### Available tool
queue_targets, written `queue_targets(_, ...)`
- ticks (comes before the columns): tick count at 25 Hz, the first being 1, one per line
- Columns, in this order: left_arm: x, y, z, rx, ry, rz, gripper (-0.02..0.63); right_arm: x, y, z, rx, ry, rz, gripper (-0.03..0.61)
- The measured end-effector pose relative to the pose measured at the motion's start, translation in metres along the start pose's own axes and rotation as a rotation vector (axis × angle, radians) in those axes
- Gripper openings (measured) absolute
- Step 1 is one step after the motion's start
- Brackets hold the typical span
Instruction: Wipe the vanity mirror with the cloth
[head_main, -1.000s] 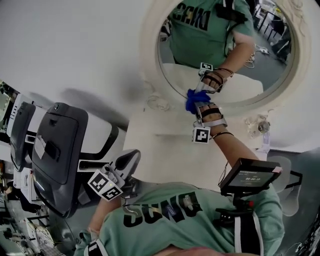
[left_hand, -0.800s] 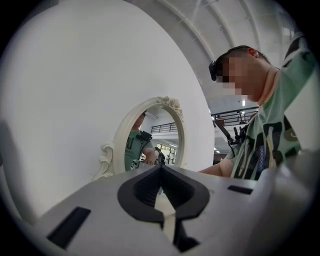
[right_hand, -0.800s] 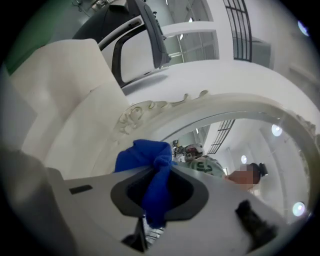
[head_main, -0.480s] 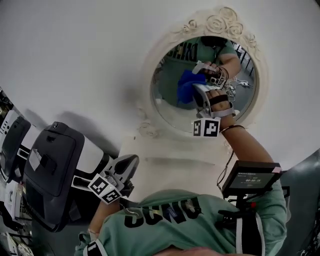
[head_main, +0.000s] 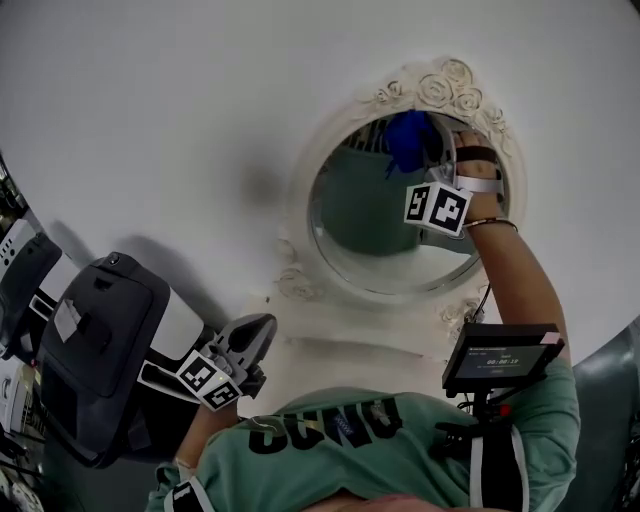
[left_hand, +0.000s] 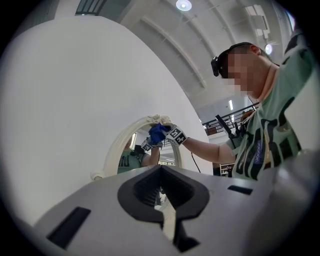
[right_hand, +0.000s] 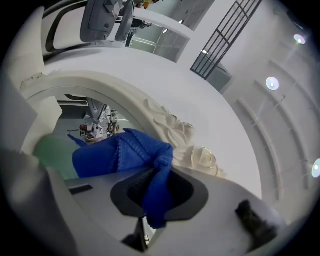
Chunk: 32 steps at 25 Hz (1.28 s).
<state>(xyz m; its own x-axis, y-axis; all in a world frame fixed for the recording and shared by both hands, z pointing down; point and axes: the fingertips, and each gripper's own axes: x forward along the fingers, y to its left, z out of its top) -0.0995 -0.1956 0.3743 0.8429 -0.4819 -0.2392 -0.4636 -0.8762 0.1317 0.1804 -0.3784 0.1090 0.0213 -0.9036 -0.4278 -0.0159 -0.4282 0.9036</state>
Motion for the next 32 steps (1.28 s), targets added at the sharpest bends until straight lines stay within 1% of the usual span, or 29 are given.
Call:
queue_targets(4, -0.002, 0.009, -0.002, 0.008, -0.003, 0.011, 0.009, 0.0, 0.005, -0.003, -0.011, 0.022, -0.019, 0.051)
queue_targets(8, -0.006, 0.024, -0.017, 0.005, 0.014, 0.026, 0.009, 0.002, 0.03, -0.004, -0.004, 0.032, -0.03, 0.051)
queue_targets(10, -0.002, 0.023, -0.02, -0.003, 0.024, 0.021, 0.01, 0.002, 0.033, -0.005, 0.003, 0.034, -0.025, 0.049)
queue_targets(13, 0.008, 0.012, -0.018, -0.019, 0.026, -0.001, 0.009, -0.003, 0.031, -0.006, -0.025, 0.02, -0.028, 0.049)
queue_targets(16, 0.012, 0.005, -0.022, -0.039, 0.047, -0.02, 0.009, -0.017, 0.056, -0.001, -0.036, 0.001, -0.007, 0.049)
queue_targets(19, 0.009, 0.003, -0.031, -0.064, 0.087, -0.02, 0.009, -0.043, 0.111, 0.005, -0.049, -0.027, 0.037, 0.049)
queue_targets(22, 0.005, 0.0, -0.037, -0.093, 0.123, -0.006, 0.009, -0.082, 0.185, 0.012, -0.051, -0.067, 0.135, 0.049)
queue_targets(25, 0.001, 0.002, -0.048, -0.12, 0.167, 0.007, 0.009, -0.128, 0.284, 0.023, -0.04, -0.102, 0.29, 0.049)
queue_targets(29, 0.002, -0.003, -0.07, -0.16, 0.228, 0.003, 0.009, -0.195, 0.425, 0.018, -0.069, -0.104, 0.552, 0.049)
queue_targets(30, 0.001, -0.004, -0.075, -0.169, 0.241, 0.003, 0.009, -0.211, 0.455, 0.013, -0.075, -0.094, 0.616, 0.049)
queue_targets(31, 0.0, -0.004, -0.079, -0.179, 0.252, 0.006, 0.009, -0.224, 0.478, 0.008, -0.07, -0.08, 0.66, 0.051)
queue_targets(32, -0.003, -0.004, -0.083, -0.187, 0.263, 0.009, 0.009, -0.232, 0.492, 0.005, -0.053, -0.064, 0.679, 0.049)
